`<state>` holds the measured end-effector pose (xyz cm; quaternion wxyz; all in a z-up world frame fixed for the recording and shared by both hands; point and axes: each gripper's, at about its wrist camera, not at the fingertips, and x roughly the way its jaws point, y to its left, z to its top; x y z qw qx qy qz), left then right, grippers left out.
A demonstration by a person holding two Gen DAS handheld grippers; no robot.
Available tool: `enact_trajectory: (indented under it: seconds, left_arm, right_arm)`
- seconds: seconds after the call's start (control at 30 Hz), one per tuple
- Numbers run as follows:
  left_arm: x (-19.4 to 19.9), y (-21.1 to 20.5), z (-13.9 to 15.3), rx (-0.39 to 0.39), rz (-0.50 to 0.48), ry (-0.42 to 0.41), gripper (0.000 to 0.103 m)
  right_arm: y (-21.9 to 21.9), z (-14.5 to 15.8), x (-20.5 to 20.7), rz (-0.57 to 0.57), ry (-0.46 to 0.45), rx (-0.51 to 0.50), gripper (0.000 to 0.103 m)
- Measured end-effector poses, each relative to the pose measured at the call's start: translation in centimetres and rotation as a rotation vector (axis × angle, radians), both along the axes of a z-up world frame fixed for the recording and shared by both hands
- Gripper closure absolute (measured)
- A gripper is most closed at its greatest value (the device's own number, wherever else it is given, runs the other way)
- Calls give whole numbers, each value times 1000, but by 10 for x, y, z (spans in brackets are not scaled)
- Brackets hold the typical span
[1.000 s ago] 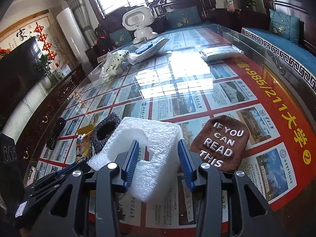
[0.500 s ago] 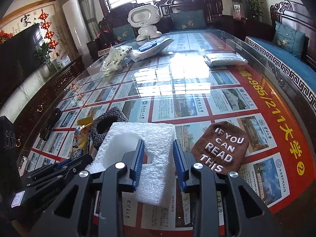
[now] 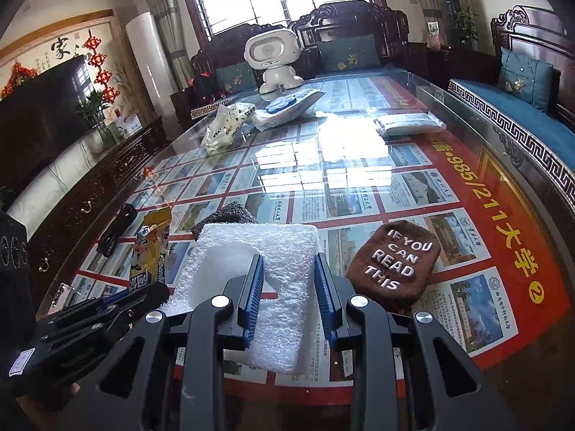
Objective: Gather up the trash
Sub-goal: 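Carry the wrapper and foam block over the yellow bin and open both tools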
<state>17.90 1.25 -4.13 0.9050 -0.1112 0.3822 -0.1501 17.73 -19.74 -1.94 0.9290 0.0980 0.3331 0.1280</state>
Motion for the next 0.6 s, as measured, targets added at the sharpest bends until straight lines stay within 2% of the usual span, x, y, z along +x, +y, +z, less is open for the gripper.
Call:
enact_trajectory:
  seconds: [0.17, 0.37, 0.6]
  left_arm:
    - [-38, -11, 17, -24, -67, -24, 81]
    - [-96, -41, 27, -68, -193, -37, 81]
    - [-172, -81, 23, -105, -359, -12, 81]
  right_arm:
    - [-22, 21, -52, -24, -55, -4, 75]
    - [-68, 40, -138, -99, -100, 20, 75]
    - [-110, 41, -249, -177, -144, 21, 75]
